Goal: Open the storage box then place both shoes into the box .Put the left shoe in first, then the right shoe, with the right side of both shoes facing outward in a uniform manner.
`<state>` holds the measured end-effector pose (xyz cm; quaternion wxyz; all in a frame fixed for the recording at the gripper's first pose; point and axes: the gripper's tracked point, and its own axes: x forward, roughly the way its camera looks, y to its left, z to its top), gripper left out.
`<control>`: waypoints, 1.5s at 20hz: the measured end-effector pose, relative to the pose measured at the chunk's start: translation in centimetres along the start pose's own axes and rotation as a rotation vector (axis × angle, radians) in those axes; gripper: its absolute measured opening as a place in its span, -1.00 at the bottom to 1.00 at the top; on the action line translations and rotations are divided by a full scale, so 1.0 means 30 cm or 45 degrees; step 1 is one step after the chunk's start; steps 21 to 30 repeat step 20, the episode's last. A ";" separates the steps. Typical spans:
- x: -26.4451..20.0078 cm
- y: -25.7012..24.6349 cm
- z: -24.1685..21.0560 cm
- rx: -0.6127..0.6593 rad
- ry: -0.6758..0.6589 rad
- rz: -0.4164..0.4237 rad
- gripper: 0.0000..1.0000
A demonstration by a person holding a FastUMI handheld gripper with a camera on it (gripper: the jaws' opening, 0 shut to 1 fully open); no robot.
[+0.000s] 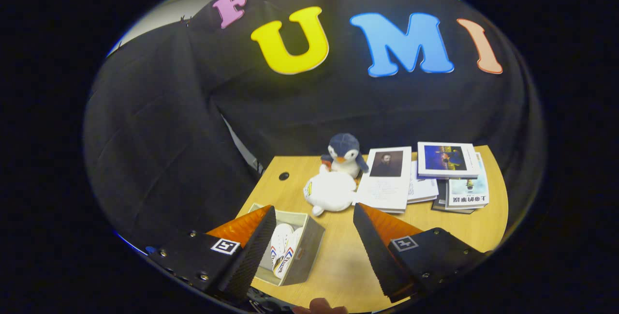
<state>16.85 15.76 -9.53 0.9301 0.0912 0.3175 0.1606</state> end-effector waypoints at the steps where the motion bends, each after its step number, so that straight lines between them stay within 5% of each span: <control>1: -0.037 -0.036 0.036 -0.006 -0.081 -0.033 0.95; 8: -0.330 -0.159 0.248 -0.129 -0.695 -0.221 0.95; 18: -0.570 -0.188 0.252 -0.220 -0.816 -0.335 0.95; 30: -0.584 -0.196 0.246 -0.231 -0.805 -0.332 0.95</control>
